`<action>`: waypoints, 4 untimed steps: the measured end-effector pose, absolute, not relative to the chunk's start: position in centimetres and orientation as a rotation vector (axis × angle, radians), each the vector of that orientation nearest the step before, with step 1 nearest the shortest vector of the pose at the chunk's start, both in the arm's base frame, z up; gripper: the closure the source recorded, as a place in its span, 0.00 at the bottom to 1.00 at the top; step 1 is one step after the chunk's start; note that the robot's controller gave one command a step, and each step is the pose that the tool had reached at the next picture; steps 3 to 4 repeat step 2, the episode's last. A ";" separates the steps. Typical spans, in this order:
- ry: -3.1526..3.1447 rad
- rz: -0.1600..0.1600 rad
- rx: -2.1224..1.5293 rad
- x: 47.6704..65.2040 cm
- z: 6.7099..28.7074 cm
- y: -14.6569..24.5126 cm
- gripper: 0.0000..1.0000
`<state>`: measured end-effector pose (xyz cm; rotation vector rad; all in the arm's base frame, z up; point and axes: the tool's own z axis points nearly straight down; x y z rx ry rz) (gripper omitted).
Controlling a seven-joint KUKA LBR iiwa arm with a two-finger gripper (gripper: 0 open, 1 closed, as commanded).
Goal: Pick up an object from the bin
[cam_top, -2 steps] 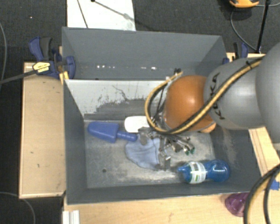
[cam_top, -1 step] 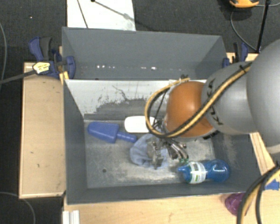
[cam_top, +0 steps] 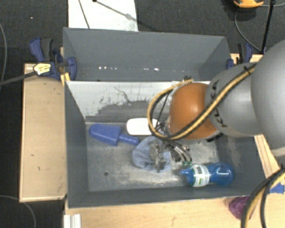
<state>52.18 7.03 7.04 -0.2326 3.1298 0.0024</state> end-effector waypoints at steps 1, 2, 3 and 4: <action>3.133 0.002 -0.233 52.0 7.5 7.0 1.00; 3.139 0.002 -0.234 51.9 9.8 7.0 1.00; 3.139 0.002 -0.234 51.9 9.8 7.0 1.00; 3.139 0.002 -0.234 51.9 9.8 7.0 1.00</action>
Offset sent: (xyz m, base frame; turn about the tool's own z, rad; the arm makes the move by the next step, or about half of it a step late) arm 0.0001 0.0001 0.1036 0.0000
